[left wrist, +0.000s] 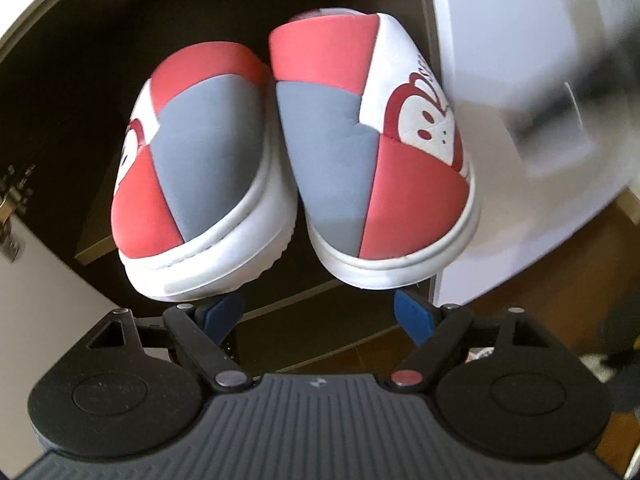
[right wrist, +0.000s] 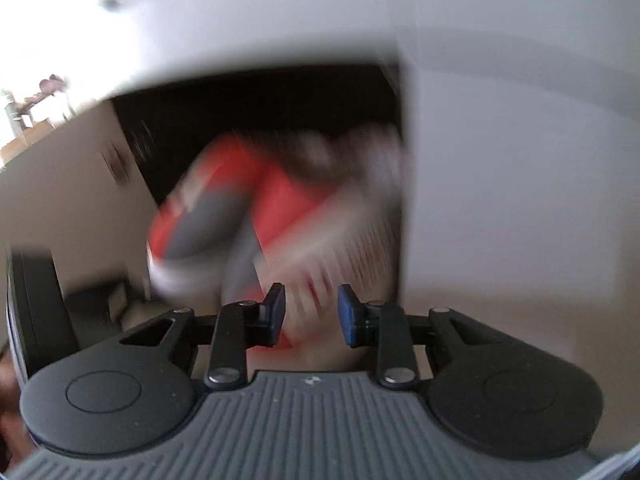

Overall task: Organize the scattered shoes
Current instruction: 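Lower the slippers onto the cabinet shelf and open the right tool, then withdraw the right tool from the cabinet to the beige quilted slippers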

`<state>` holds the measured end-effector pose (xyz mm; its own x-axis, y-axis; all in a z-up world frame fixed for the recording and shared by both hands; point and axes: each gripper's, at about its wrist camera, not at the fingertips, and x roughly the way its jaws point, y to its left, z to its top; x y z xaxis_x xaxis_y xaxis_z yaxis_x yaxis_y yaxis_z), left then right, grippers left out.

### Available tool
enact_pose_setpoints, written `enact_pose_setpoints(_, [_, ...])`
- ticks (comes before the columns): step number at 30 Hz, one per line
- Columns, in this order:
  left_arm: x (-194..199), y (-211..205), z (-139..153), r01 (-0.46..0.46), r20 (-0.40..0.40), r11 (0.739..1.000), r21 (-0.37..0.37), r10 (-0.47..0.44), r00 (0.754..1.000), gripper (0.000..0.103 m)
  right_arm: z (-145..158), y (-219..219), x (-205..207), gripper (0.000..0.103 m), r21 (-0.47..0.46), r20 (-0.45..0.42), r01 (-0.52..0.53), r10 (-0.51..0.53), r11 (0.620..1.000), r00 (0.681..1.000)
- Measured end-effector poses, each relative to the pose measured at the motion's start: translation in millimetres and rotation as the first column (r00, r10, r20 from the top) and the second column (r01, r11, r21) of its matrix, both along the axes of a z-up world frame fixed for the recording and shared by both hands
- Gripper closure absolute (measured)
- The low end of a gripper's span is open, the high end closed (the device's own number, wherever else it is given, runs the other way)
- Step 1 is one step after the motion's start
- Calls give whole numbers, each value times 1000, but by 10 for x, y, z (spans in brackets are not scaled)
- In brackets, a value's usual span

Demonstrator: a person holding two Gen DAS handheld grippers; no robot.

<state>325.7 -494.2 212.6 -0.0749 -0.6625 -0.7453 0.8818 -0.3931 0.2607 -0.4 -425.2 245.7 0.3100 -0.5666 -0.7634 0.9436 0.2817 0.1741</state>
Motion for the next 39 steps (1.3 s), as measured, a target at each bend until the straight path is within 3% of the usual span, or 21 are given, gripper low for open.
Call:
enact_pose_setpoints(2, [-14, -19, 21, 32, 23, 999, 10, -32, 999, 19, -484, -120, 33, 78, 126, -55, -6, 13, 992, 998])
enact_pose_setpoints(6, [6, -37, 58, 70, 49, 997, 18, -71, 996, 20, -648, -191, 108, 78, 104, 6, 13, -13, 995, 1000])
enact_pose_setpoints(12, [78, -127, 245, 91, 48, 995, -32, -90, 995, 20, -384, -189, 111, 78, 47, 48, 76, -78, 996, 996])
enact_pose_setpoints(16, [125, -333, 347, 114, 94, 991, -71, -108, 990, 20, -230, -173, 72, 78, 2, 68, 128, -128, 992, 989])
enact_pose_setpoints(20, [206, -613, 329, 95, 110, 992, -79, -86, 990, 20, -284, -365, 134, 78, 6, 83, 160, -160, 987, 984])
enact_pose_setpoints(23, [234, -667, 269, 87, 116, 994, -63, -79, 990, 20, -311, -460, 190, 77, -41, 67, 191, -188, 981, 980])
enact_pose_setpoints(26, [259, -451, 172, 116, 140, 992, -43, -109, 984, 20, -339, -425, 163, 77, -28, 55, 170, -168, 985, 984])
enact_pose_setpoints(29, [313, -307, 214, 122, 176, 990, -72, -108, 978, 20, -354, -236, 130, 77, 36, 107, 78, -82, 996, 991])
enact_pose_setpoints(32, [323, -356, 390, 109, 163, 990, -87, -94, 982, 20, 210, 76, -77, 77, 15, 137, 50, -51, 999, 989])
enact_pose_setpoints(34, [-54, -598, 696, 111, 200, 989, -93, -90, 976, 20, 7, -392, 325, 77, 0, 166, 52, -51, 999, 985])
enact_pose_setpoints(36, [-294, -1122, 558, 104, 193, 990, -98, -84, 978, 16, -17, -749, 381, 79, 6, 167, 82, -82, 997, 983])
enact_pose_setpoints(39, [-401, -1425, 576, 85, 175, 989, -118, -64, 983, 16, -71, -1078, 722, 79, -16, 151, 105, -101, 994, 983])
